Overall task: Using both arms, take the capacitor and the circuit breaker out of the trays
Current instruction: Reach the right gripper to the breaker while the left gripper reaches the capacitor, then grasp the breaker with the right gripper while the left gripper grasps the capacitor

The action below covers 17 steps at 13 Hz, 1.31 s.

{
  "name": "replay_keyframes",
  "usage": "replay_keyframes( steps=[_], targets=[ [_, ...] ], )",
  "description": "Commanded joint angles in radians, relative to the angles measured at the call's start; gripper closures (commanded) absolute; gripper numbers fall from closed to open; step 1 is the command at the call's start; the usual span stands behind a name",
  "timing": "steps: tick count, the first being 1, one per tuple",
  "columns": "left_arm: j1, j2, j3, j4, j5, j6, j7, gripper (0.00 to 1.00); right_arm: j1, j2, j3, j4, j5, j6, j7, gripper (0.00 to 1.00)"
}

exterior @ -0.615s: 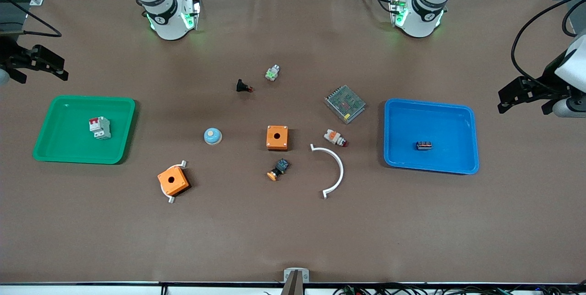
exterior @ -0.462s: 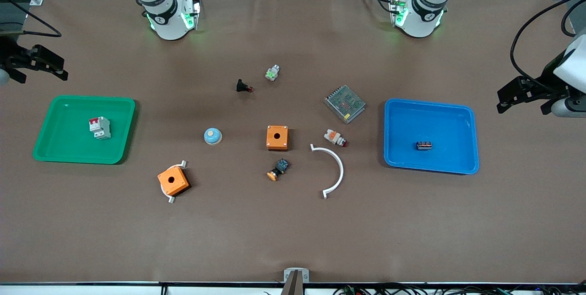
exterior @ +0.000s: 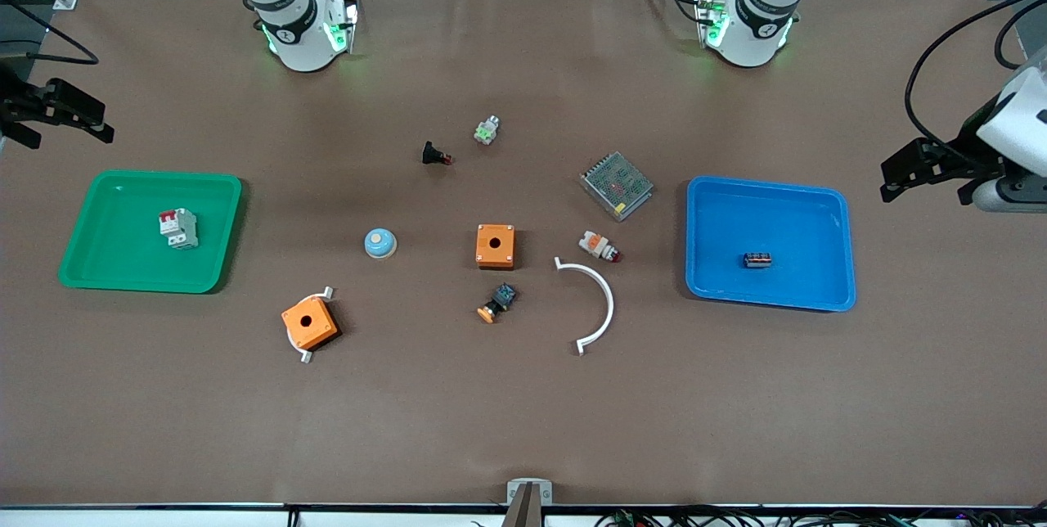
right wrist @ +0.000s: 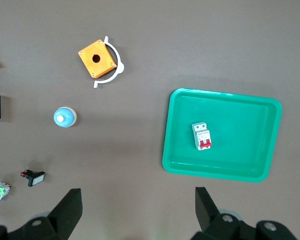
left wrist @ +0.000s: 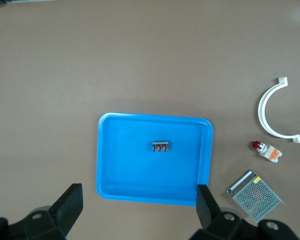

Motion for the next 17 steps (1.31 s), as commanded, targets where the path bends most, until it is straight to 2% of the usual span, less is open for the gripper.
replay_keyframes(
  steps=[1,4,7,9,12,17],
  targets=[
    [0.009,0.041,-0.007,-0.060,0.005,-0.009,0.005,0.00,-0.045,0.029,0.005,-0.048,-0.025,0.046,-0.038,0.00],
    [0.003,0.116,-0.007,-0.126,0.005,-0.004,-0.007,0.00,-0.072,0.070,0.006,-0.189,-0.148,0.188,-0.057,0.00],
    [-0.012,0.186,-0.009,-0.212,0.006,0.054,-0.013,0.00,-0.152,0.188,0.005,-0.258,-0.170,0.378,-0.223,0.00],
    [-0.014,0.203,-0.009,-0.307,0.006,0.172,-0.013,0.00,-0.180,0.269,0.006,-0.257,-0.171,0.417,-0.282,0.00],
    [-0.015,0.263,-0.007,-0.384,0.019,0.305,-0.012,0.00,-0.180,0.369,0.005,-0.260,-0.177,0.456,-0.284,0.04],
    [-0.017,0.376,-0.007,-0.405,0.057,0.461,0.004,0.00,-0.186,0.484,0.005,-0.260,-0.236,0.466,-0.281,0.05]
  ],
)
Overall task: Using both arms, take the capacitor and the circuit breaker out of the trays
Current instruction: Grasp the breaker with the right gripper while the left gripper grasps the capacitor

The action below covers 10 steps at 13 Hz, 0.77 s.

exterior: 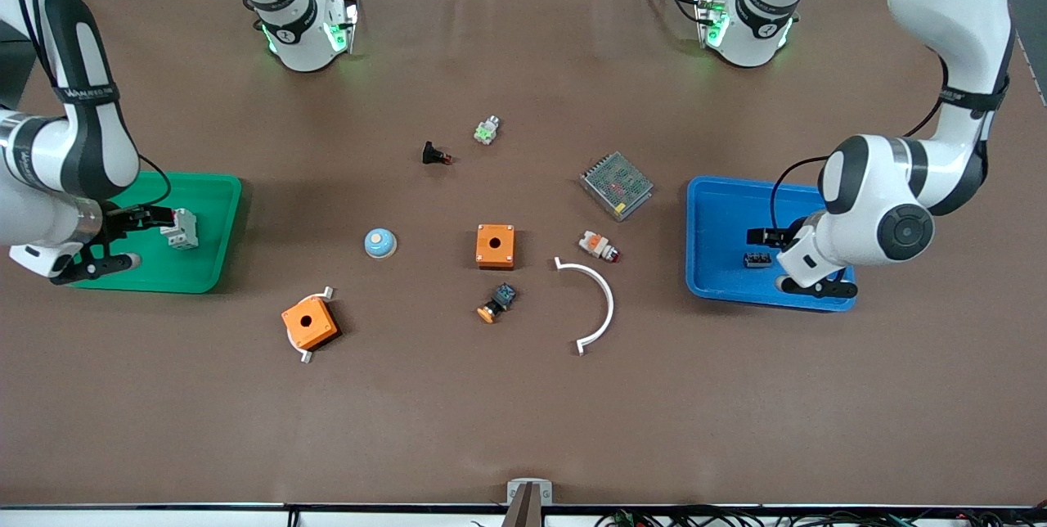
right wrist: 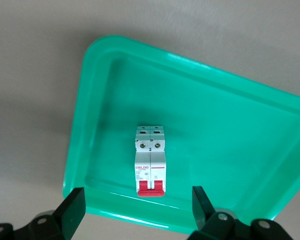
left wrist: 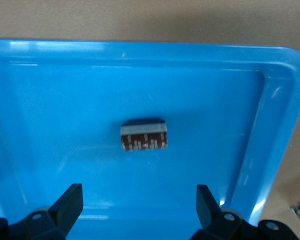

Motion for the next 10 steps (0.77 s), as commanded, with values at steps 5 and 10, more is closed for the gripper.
replay_keyframes(
  steps=[5,10],
  targets=[
    [-0.005,0.092,-0.002,-0.002,0.063,0.127,-0.008,0.00,-0.051,0.099,0.008,0.007,-0.042,0.031,-0.004,0.05],
    [-0.004,0.100,-0.002,-0.002,0.063,0.134,-0.008,0.21,-0.067,0.144,0.008,-0.006,-0.081,0.073,-0.004,0.41]
  ],
)
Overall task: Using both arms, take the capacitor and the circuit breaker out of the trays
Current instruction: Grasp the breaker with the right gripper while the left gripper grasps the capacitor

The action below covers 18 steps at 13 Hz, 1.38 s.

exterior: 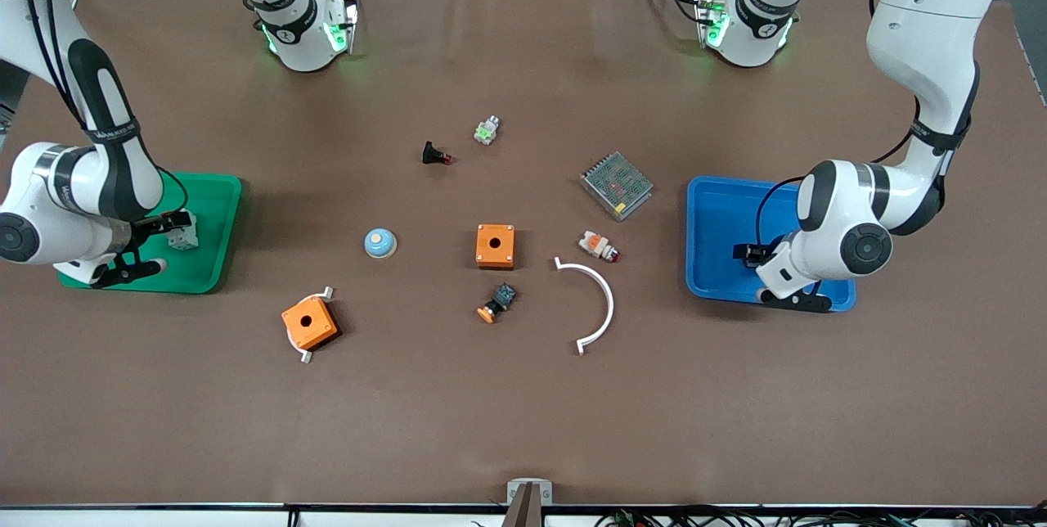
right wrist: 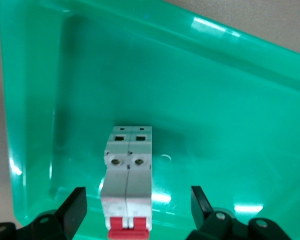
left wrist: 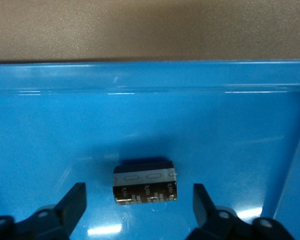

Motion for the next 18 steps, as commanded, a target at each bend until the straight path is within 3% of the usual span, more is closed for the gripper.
replay_keyframes(
  steps=[1,3,4,6,8,11,13,15,17,18],
  targets=[
    [-0.002,-0.004,-0.002,-0.001,0.020,0.010,-0.008,0.34,-0.028,0.012,0.014,-0.005,-0.032,0.012,-0.003,0.55],
    [0.000,-0.004,-0.002,-0.001,0.020,0.009,-0.008,0.60,-0.028,0.021,0.014,-0.005,-0.032,0.011,-0.003,0.81],
    [0.000,-0.004,-0.002,-0.001,0.020,0.009,-0.007,0.69,-0.022,0.018,0.014,-0.004,-0.032,0.002,-0.004,0.90],
    [0.000,-0.004,-0.003,0.002,0.020,0.007,-0.010,0.79,-0.005,-0.036,0.019,0.007,-0.032,-0.047,-0.004,0.98],
    [-0.040,-0.007,-0.003,0.043,0.019,-0.002,-0.019,0.85,0.033,-0.113,0.024,0.043,-0.031,-0.148,0.005,1.00],
    [-0.084,-0.003,-0.003,0.148,0.006,-0.043,-0.085,0.94,0.102,-0.202,0.034,0.186,0.049,-0.345,0.016,1.00],
    [-0.161,0.006,-0.003,0.217,0.005,-0.043,-0.211,0.99,0.195,-0.198,0.033,0.310,0.055,-0.449,0.124,1.00],
    [-0.225,0.026,-0.003,0.289,0.005,-0.043,-0.374,1.00,0.297,-0.196,0.034,0.357,0.064,-0.498,0.259,0.99],
    [-0.285,0.062,-0.003,0.370,-0.033,-0.043,-0.514,1.00,0.363,-0.192,0.033,0.358,0.189,-0.500,0.359,1.00],
    [-0.299,0.083,-0.003,0.405,-0.111,-0.043,-0.549,1.00,0.392,-0.186,0.034,0.360,0.216,-0.488,0.390,1.00]
  ],
)
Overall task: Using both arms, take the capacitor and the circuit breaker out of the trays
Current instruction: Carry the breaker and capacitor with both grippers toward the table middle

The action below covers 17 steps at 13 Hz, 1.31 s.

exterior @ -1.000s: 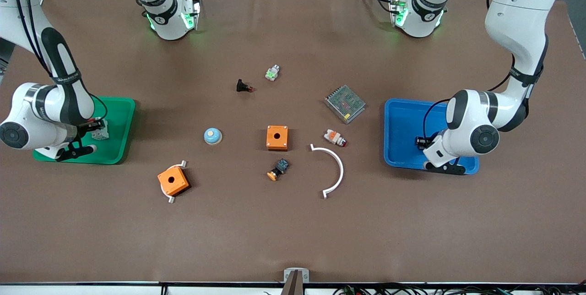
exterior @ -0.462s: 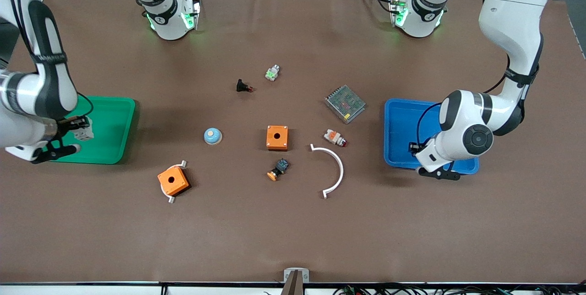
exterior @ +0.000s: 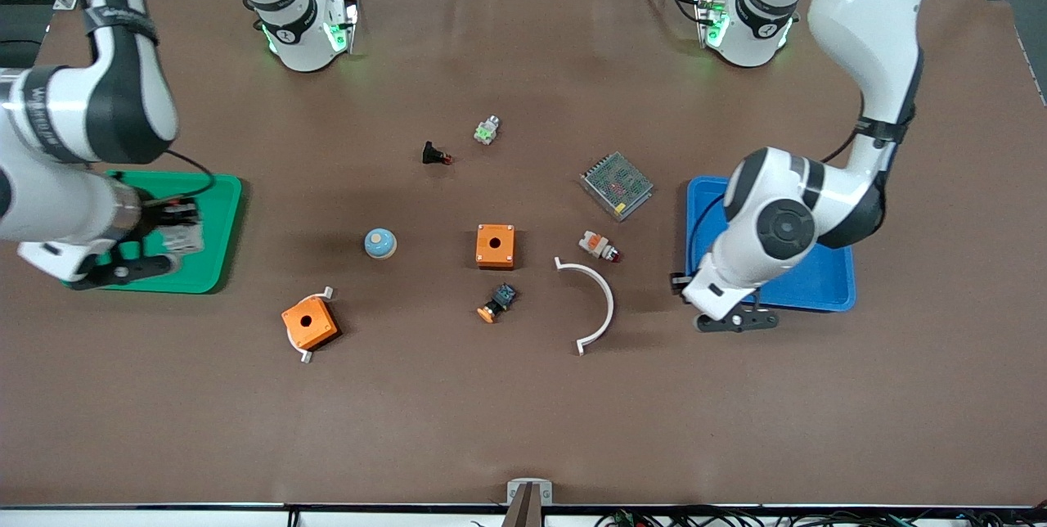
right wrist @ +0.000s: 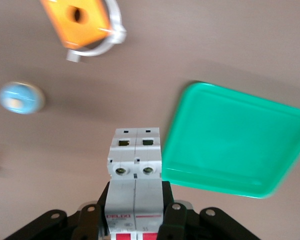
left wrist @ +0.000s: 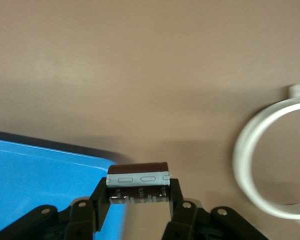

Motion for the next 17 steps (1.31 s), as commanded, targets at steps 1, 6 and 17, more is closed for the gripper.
replay_keyframes(
  steps=[1,6,17],
  targets=[
    [-0.057,0.078,0.006,0.123,-0.148,-0.016,-0.079,1.00,0.079,0.046,-0.010,0.032,0.070,0.006,0.082,1.00],
    [-0.206,0.214,0.012,0.190,-0.193,0.170,-0.222,1.00,0.262,0.184,-0.009,0.033,0.145,0.164,0.396,1.00],
    [-0.251,0.290,0.025,0.204,-0.187,0.335,-0.236,0.31,0.388,0.461,-0.009,0.122,0.296,0.289,0.637,1.00]
  ],
)
